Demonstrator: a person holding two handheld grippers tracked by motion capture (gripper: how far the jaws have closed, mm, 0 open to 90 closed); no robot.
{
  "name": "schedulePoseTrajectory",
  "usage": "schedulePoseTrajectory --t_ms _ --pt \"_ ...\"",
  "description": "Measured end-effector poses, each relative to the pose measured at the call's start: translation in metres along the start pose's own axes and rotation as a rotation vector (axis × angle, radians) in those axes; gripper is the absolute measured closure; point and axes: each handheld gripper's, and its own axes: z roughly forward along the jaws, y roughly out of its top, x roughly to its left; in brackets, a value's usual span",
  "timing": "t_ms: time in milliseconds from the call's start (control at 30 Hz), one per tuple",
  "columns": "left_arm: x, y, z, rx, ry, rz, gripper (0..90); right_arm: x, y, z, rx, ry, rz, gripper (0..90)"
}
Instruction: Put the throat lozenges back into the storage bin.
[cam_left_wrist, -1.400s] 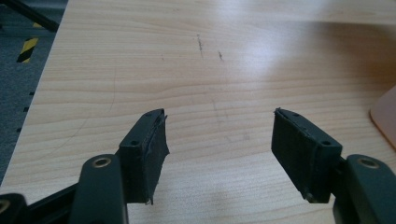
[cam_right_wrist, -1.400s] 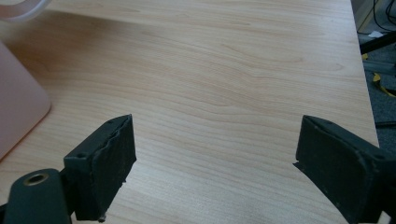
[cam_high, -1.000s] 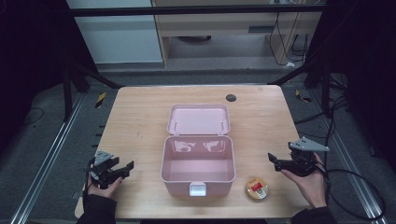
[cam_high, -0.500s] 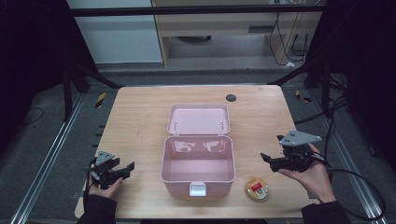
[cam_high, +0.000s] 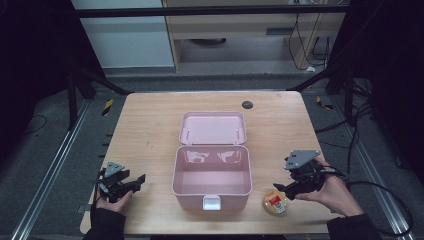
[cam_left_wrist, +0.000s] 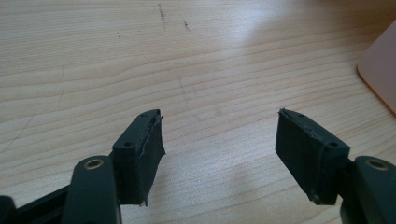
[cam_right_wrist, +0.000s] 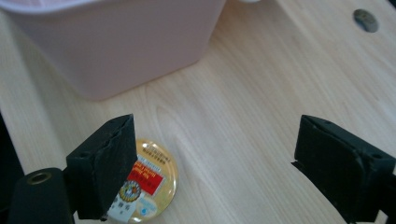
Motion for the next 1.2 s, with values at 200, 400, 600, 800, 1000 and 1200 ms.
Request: schedulePoseTrajectory --t_ms 200,400,600,800,1000,1200 --pt "-0.001 0.000 0.001 0.007 0.000 0.012 31.4 0.005 -0.001 0.004 0.049 0.041 -0.033 12.8" --pt "-0.001 0.000 0.001 0.008 0.001 0.018 31.4 0.011 -0.002 0.011 0.107 0.070 -0.072 12.4" --pt "-0.002 0.000 0.001 0.012 0.000 0.025 31.4 0.017 -0.005 0.020 0.156 0.109 -0.105 11.9" --pt "-0.003 0.000 0.002 0.019 0.004 0.032 31.4 0.023 -0.012 0.031 0.195 0.160 -0.134 11.6" --pt "-0.002 0.000 0.002 0.021 0.004 0.035 31.4 0.027 -0.018 0.040 0.231 0.189 -0.154 10.6" --pt "-0.002 0.000 0.002 0.022 0.005 0.036 31.4 0.031 -0.018 0.047 0.263 0.211 -0.180 9.5"
